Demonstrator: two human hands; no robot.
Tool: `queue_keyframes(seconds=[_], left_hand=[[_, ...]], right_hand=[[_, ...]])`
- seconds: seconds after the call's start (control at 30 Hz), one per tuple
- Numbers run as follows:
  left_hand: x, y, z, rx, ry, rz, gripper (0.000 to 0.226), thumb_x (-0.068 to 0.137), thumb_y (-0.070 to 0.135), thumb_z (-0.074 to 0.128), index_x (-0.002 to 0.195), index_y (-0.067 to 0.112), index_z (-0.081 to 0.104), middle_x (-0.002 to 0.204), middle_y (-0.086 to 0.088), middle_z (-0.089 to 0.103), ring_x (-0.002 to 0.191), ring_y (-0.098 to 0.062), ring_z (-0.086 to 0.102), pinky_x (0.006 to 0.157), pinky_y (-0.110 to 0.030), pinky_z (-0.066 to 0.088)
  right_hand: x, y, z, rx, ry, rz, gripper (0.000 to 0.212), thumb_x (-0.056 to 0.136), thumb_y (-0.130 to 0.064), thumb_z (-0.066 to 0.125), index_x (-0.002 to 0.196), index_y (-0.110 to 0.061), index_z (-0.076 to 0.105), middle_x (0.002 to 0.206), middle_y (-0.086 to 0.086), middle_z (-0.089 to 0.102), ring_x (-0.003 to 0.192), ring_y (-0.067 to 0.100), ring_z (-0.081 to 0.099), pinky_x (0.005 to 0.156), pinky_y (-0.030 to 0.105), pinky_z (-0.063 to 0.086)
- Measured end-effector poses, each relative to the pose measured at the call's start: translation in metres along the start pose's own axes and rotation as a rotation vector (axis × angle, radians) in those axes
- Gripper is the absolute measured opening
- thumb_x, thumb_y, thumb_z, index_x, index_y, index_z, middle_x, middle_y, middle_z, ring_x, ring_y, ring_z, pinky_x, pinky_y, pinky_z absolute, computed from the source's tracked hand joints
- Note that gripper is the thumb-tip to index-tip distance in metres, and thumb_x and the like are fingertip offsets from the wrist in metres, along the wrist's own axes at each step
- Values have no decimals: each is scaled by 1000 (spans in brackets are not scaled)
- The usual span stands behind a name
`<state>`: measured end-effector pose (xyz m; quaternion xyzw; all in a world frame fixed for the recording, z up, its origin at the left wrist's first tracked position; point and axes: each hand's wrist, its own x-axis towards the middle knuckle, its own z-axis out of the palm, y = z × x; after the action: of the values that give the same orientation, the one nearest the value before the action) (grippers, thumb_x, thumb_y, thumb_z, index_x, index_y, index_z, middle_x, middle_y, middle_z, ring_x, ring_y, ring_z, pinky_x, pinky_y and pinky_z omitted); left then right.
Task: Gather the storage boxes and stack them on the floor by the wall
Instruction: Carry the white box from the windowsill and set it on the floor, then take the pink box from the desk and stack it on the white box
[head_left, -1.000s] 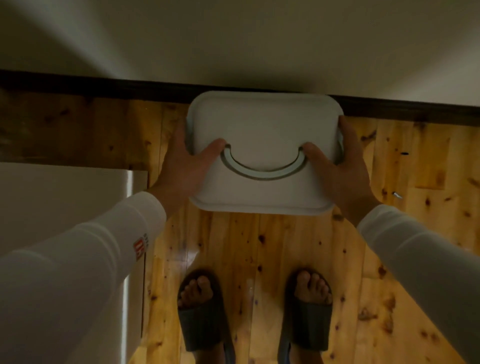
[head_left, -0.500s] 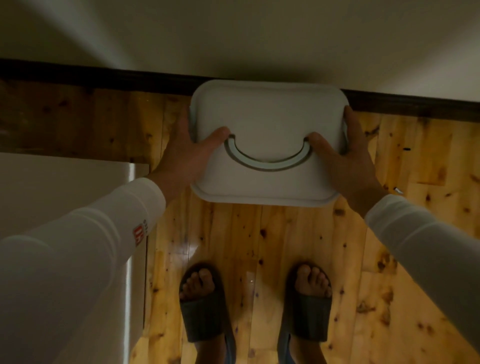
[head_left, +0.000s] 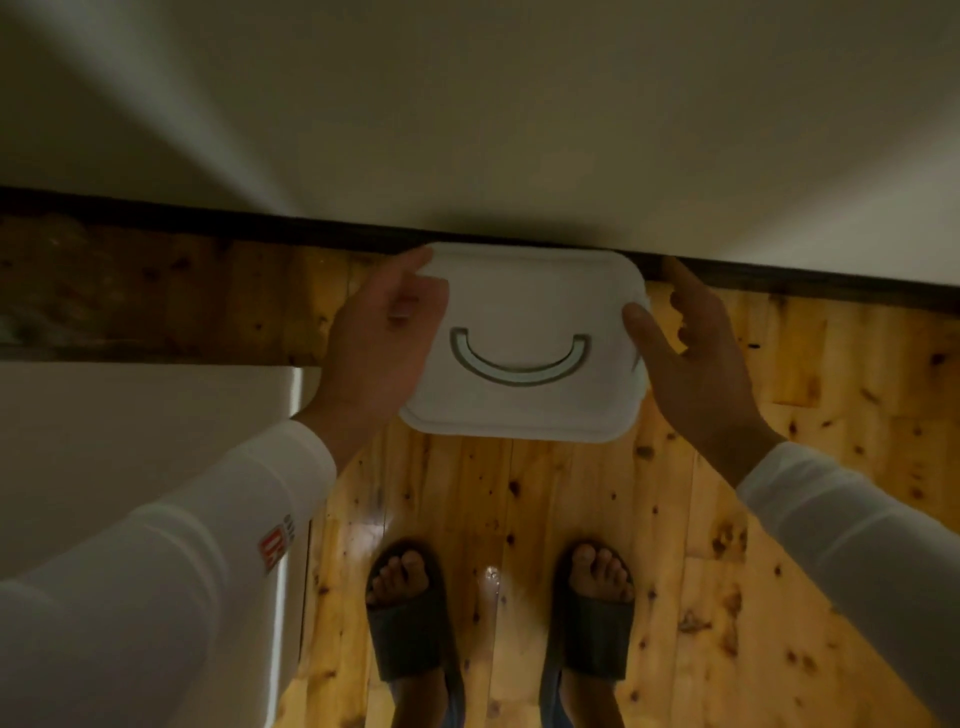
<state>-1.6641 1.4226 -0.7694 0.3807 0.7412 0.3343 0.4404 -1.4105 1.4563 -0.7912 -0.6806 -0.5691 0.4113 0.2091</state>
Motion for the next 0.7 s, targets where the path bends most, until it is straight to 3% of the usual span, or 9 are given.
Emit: queue_keyframes(seconds=[0.1, 0.17, 0.27, 0.37, 0.47, 0.6, 0.7], left_hand=[[-17, 28, -3, -40, -19, -22, 30, 96, 26, 58, 124, 38, 55, 107, 6, 70, 101, -12, 66, 90, -26, 50], [-29, 46, -5, -84, -19, -42, 27, 96, 23, 56, 119, 39, 57, 100, 12, 71, 94, -6, 67, 86, -23, 50], [-47, 70, -5, -138, -17, -75, 25, 99, 20, 53, 112, 40, 58, 96, 17, 71, 89, -3, 67, 79, -19, 47], [-69, 100, -13, -160, -23, -96, 26, 99, 23, 52, 108, 46, 58, 97, 20, 72, 91, -2, 68, 82, -22, 48], [-91, 121, -22, -179, -35, -99, 25, 99, 25, 52, 110, 46, 59, 100, 20, 73, 93, 0, 68, 86, -24, 49], [-120, 156, -37, -161, -48, -94, 25, 97, 28, 55, 107, 51, 59, 102, 21, 73, 100, -5, 67, 94, -31, 50], [-138, 180, -47, -132, -76, -72, 26, 97, 29, 56, 110, 51, 58, 101, 23, 72, 101, -4, 66, 95, -28, 49]], right_hand=[[-10, -25, -15, 60, -23, -9, 61, 91, -52, 52, 146, -35, 33, 140, -18, 39, 127, -1, 39, 101, 20, 34], [-20, -42, -24, 81, -49, -32, 59, 90, -54, 51, 144, -39, 33, 136, -22, 39, 123, -6, 39, 98, 13, 33], [-34, -64, -36, 115, -74, -18, 60, 87, -55, 50, 143, -40, 33, 136, -22, 40, 127, -1, 40, 101, 20, 35], [-52, -91, -52, 158, -79, -1, 60, 85, -55, 50, 141, -41, 33, 127, -33, 41, 123, -3, 42, 93, 10, 34], [-72, -114, -66, 156, -104, -17, 64, 84, -57, 48, 143, -37, 34, 133, -23, 42, 123, -6, 41, 93, 7, 32], [-99, -148, -93, 139, -125, -74, 61, 89, -47, 50, 146, -30, 35, 134, -17, 42, 114, -22, 38, 86, -4, 31], [-117, -170, -112, 143, -135, -70, 58, 92, -43, 52, 146, -31, 34, 136, -16, 41, 114, -13, 42, 83, -5, 32]])
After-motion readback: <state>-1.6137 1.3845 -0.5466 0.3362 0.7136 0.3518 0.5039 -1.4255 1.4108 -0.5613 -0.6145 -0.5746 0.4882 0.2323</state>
